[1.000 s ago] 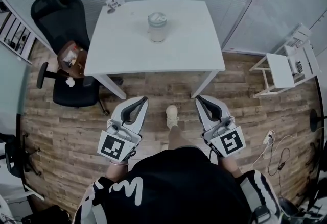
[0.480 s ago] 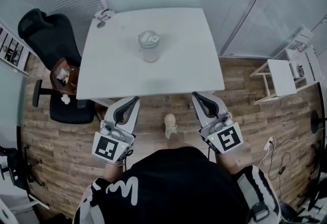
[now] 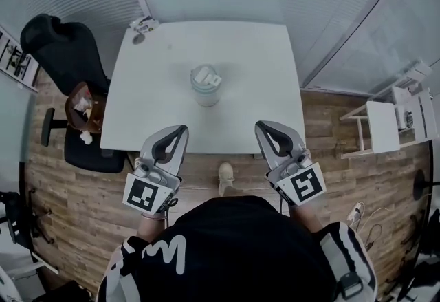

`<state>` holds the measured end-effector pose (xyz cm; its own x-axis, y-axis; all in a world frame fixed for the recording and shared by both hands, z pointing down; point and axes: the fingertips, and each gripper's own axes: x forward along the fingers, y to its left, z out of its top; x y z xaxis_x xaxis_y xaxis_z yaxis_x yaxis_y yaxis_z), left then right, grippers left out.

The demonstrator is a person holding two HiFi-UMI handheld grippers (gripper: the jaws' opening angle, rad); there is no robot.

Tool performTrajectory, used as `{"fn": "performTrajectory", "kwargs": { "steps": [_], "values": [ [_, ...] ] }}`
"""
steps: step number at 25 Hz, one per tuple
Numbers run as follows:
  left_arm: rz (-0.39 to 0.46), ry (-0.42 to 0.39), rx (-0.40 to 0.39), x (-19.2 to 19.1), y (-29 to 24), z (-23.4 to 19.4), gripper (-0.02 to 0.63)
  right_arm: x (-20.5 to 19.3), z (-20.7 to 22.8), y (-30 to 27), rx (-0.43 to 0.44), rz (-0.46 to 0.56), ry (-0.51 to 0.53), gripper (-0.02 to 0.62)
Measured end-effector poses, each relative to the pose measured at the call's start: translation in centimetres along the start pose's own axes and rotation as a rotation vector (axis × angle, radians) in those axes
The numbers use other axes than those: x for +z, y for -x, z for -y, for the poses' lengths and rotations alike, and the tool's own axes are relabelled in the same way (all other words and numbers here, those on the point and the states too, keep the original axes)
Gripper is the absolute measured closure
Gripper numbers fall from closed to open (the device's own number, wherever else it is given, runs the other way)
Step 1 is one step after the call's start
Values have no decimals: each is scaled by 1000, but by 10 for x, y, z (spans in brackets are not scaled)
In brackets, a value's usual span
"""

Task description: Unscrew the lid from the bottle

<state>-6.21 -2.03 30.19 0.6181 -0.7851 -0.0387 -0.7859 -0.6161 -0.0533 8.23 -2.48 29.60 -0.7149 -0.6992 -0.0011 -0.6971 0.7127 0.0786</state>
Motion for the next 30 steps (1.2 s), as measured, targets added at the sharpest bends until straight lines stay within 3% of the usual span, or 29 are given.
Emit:
{"fn": "performTrajectory", "kwargs": {
  "steps": [16,30],
  "values": [
    [-24,-7,80,-6,-60,-51,611,-7,76,-59,49,-1,-11,594],
    [-55,-14,79,-14,-71,-71,611,-14,85,-72,58,-17,-15,594]
  ]
}}
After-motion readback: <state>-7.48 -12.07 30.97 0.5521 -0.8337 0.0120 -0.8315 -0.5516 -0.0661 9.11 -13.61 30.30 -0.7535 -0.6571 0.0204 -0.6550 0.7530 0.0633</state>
